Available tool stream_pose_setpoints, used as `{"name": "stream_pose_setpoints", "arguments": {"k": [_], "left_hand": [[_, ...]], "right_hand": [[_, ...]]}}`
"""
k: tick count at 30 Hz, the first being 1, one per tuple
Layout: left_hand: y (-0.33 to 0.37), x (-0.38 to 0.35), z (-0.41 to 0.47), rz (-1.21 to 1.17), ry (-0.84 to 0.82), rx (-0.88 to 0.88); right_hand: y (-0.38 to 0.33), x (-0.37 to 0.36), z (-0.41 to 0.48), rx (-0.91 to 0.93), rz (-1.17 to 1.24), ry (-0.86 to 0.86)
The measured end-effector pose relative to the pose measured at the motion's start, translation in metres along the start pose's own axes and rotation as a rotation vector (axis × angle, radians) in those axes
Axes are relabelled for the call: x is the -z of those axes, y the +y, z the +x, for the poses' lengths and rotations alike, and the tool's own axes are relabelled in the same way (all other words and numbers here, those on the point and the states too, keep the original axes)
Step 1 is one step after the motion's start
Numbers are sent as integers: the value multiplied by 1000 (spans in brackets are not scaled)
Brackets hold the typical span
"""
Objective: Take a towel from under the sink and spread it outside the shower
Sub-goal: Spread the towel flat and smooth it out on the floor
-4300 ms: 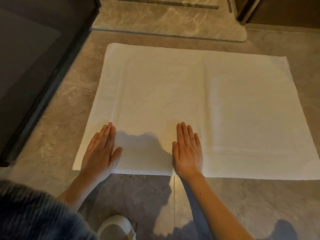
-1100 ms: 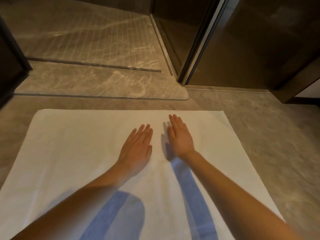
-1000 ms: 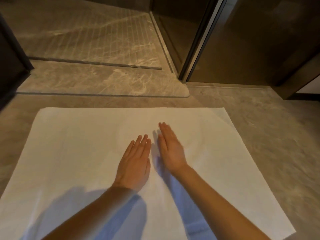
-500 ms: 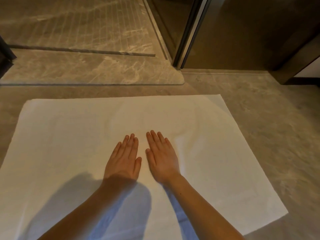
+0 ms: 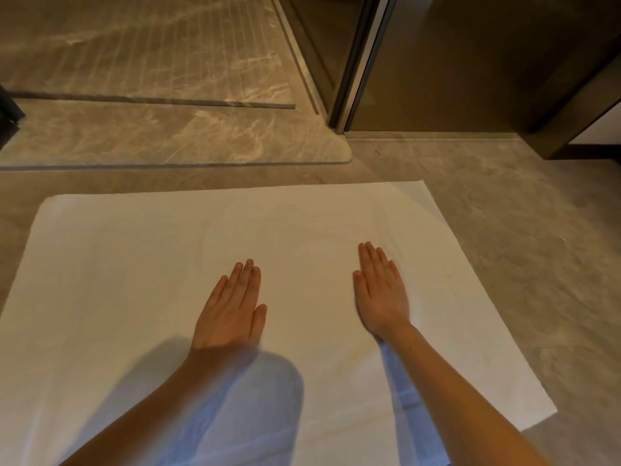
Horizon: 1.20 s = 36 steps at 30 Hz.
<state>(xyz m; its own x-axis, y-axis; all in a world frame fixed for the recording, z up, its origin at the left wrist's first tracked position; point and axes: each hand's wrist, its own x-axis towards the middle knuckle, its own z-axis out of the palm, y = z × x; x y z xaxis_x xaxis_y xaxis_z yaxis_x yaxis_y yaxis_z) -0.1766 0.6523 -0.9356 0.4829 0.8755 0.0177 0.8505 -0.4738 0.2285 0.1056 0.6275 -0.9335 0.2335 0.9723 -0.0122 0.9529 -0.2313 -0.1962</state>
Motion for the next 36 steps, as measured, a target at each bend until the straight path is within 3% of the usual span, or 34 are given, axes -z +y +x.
{"name": "stream_pose_setpoints", "arguments": {"k": [6,9,13,18,25,36], "left_hand": [[3,9,0,66,-58,0],[17,22,-16,32,-7,-83],[39,16,-70,-147,81,-186],[40,2,-90,-85,45,-201],[36,-4,-88,-53,7,-177],[33,-16,-90,-78,28,-147]], "right_hand": [[-10,14,-1,-27,-8,-86],[-38,26,-17,-52,77,-15],[-106,17,-84,147,193,-20],[-138,-12,-126,161,216,-117],[-98,-12,-128,222,38,-135],[26,10,-122,-48,-16,-49]]}}
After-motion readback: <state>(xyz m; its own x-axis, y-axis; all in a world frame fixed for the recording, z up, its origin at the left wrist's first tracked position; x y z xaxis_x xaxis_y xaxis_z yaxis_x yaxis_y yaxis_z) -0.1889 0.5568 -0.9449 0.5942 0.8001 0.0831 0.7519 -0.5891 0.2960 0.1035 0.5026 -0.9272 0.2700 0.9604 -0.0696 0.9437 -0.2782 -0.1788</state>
